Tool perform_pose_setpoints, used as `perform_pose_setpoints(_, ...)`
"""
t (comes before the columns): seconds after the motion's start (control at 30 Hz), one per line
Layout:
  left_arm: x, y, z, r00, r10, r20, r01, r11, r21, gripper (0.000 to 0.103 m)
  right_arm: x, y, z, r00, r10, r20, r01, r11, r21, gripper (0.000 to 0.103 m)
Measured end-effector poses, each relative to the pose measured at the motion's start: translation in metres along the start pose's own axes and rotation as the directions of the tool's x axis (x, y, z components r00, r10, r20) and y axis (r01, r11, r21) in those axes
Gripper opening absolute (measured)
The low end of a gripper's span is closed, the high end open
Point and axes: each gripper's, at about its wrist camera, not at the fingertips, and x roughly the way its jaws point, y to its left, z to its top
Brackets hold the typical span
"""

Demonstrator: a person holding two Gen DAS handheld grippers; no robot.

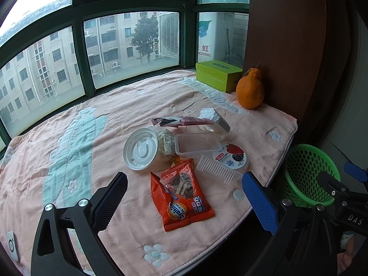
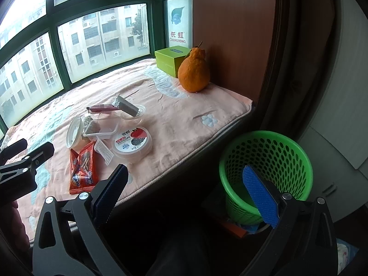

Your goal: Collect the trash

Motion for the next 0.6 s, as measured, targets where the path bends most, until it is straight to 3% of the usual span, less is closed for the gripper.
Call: perform_pose_setpoints(0.6,0.0028,-0.0027,-0.0011,1.000,0.002,-0.005,-0.002,1.000,0.003,0.096,0.0036,-0.0009,-0.0011,1.000,-0.001,-0.009,0.001,1.000,0.007,0.099)
